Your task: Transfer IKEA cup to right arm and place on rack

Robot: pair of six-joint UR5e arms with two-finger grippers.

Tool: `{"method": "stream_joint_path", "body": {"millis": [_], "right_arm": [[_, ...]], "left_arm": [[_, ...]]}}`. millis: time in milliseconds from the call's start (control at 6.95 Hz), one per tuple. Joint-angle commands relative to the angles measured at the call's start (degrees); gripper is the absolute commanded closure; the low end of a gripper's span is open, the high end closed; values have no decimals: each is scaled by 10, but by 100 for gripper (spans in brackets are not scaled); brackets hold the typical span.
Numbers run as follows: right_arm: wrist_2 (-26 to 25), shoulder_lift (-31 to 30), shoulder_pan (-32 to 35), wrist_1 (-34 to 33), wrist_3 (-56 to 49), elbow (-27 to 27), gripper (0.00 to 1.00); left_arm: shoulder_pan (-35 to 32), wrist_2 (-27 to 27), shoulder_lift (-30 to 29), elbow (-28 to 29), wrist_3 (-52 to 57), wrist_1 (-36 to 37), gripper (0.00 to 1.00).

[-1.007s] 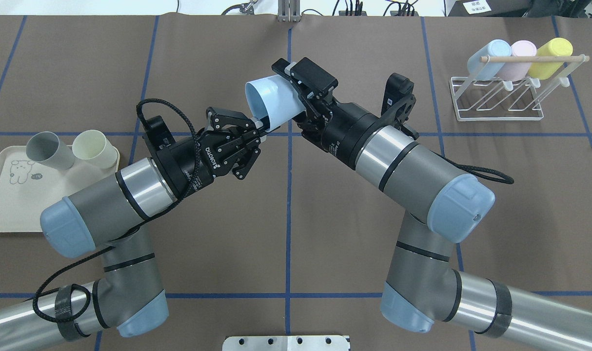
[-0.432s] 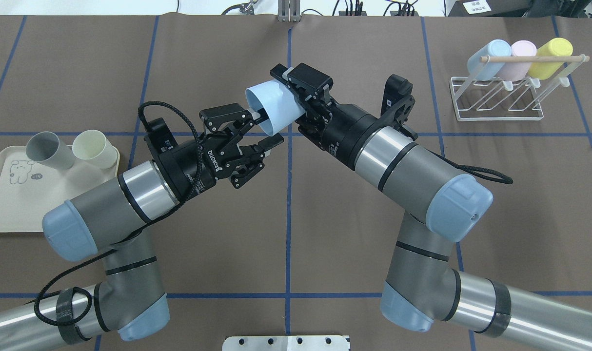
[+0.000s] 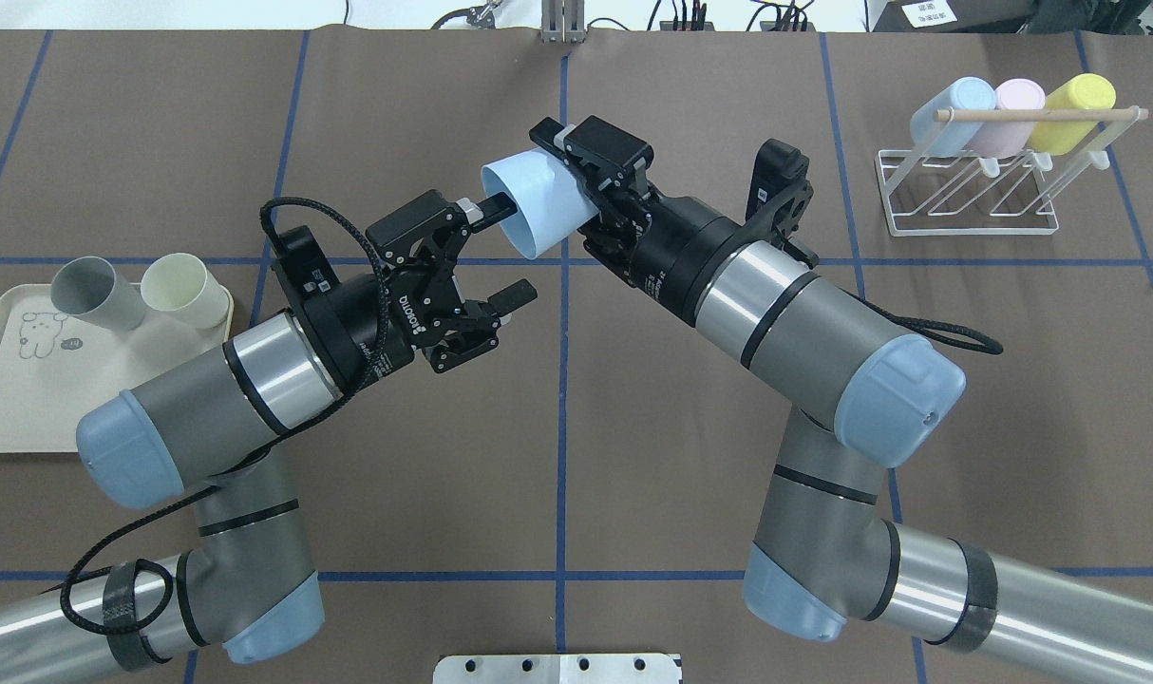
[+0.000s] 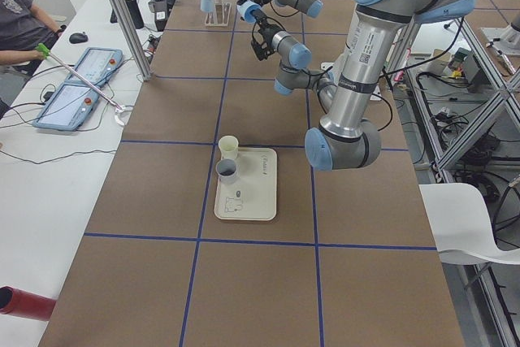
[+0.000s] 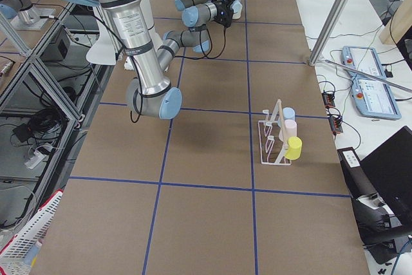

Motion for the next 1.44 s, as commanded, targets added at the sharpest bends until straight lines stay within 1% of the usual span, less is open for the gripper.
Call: {"method": "stream_joint_path", "body": {"millis": [0, 144, 288, 432, 576, 719, 863, 1007, 1151, 1295], "right_arm": [[-1, -1, 35, -1, -28, 0, 100], [0, -3, 60, -7, -42, -3, 100], [2, -5, 87, -39, -50, -3, 100], [2, -3, 105, -82, -109, -4, 100], [1, -8, 125, -110, -135, -6, 100], [-2, -7, 142, -171, -170, -4, 100], [-15, -9, 164, -217, -215, -4, 100], [-41, -16, 179, -249, -246, -4, 100], [-75, -23, 185, -290, -302, -4, 100], [-97, -41, 193, -302, -336, -4, 100]], "left_arm": [[-1, 0, 21, -16, 6, 1, 0], [-5, -2, 22, -19, 28, 1, 0], [-5, -1, 22, -19, 76, 2, 0], [-6, -1, 24, -21, 132, 5, 0], [-9, 0, 33, -22, 160, 7, 0], [-24, 0, 44, -22, 164, 19, 0], [-45, -2, 45, -32, 187, 68, 0], [-46, -1, 46, -65, 221, 138, 0], [-46, -1, 50, -99, 228, 205, 0], [-51, -2, 52, -128, 235, 278, 0]]}}
